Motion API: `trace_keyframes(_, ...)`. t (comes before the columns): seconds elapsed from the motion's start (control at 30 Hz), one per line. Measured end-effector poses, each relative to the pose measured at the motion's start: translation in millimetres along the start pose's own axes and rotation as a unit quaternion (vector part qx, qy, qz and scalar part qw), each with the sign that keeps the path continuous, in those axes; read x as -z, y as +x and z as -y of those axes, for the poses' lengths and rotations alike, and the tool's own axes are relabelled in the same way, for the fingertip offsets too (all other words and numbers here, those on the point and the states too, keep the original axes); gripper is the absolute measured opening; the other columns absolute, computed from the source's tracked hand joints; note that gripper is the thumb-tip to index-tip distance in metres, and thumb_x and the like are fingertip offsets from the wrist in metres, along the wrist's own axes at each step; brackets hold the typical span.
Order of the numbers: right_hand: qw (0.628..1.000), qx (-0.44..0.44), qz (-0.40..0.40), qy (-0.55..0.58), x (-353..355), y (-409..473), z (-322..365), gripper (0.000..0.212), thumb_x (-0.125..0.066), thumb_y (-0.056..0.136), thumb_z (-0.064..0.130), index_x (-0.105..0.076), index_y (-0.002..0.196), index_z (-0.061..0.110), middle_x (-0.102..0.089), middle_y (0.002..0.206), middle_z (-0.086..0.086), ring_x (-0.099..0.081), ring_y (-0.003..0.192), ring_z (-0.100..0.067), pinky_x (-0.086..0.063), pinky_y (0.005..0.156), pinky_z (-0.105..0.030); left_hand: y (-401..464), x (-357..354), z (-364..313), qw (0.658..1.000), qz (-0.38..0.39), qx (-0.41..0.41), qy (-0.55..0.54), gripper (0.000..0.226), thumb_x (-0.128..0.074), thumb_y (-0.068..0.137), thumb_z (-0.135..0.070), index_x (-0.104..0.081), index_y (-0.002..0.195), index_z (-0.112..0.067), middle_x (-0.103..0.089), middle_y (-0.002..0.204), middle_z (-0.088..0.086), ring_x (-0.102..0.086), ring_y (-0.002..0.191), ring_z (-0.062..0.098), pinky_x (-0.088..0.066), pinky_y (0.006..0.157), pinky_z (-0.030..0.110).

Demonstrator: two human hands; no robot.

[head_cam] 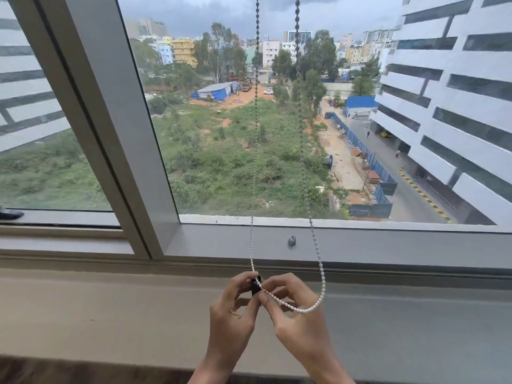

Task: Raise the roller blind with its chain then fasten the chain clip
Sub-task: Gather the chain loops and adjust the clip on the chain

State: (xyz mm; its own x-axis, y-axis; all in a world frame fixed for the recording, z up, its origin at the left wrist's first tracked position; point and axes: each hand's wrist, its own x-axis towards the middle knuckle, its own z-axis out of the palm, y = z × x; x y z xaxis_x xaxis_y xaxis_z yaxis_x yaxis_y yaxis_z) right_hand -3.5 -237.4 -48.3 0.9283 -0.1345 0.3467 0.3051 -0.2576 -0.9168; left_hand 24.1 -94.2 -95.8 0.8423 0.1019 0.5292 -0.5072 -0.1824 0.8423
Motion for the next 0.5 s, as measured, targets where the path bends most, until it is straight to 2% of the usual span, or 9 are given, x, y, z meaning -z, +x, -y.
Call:
trace_keyframes(0.13,1.0,-0.009,-0.007,0.0,3.5,7.5,-2.1,0.025,-0.084,0.088,0.003,-0.076,0.092,0.027,-0.079,0.091,0.006,-0.076,0.079,-0.019,-0.059,0.064,-0.025,5.7,-5.8,3.8,1.0,0.008,-0.01,0.002,0.059,-0.083,0.087,0.014,-0.074,0.121,-0.033,-0.084,0.107,-0.011,-0.082,0.103,0.012,-0.064,0.079,0.019)
trace_keyframes(0.3,1.0,-0.023,-0.001,0.018,8.4,20.8,-10.5,0.02,-0.085,0.089,0.008,-0.077,0.092,0.027,-0.08,0.087,0.004,-0.074,0.074,-0.019,-0.06,0.06,-0.031,15.2,-11.7,10.0,1.0,0.007,-0.022,-0.003,0.058,-0.084,0.086,0.014,-0.074,0.12,-0.032,-0.083,0.106,-0.01,-0.082,0.102,0.013,-0.064,0.078,0.02)
trace_keyframes(0.4,0.999,-0.039,0.014,0.013,15.6,32.7,-21.9,0.021,-0.089,0.086,0.014,-0.077,0.097,0.028,-0.08,0.092,0.006,-0.074,0.078,-0.016,-0.063,0.062,-0.035,23.0,-13.9,14.0,0.999,-0.007,-0.026,-0.02,0.046,-0.085,0.086,0.002,-0.075,0.119,-0.03,-0.083,0.102,-0.007,-0.082,0.097,0.017,-0.068,0.075,0.026)
trace_keyframes(0.5,0.997,-0.069,-0.005,-0.031,27.2,55.9,-44.6,0.029,-0.088,0.081,0.01,-0.077,0.097,0.031,-0.078,0.09,0.01,-0.073,0.077,-0.012,-0.06,0.065,-0.023,31.2,-15.7,18.3,0.999,-0.02,-0.031,-0.033,0.041,-0.087,0.083,-0.006,-0.077,0.117,-0.025,-0.083,0.098,-0.003,-0.082,0.091,0.022,-0.068,0.071,0.029)
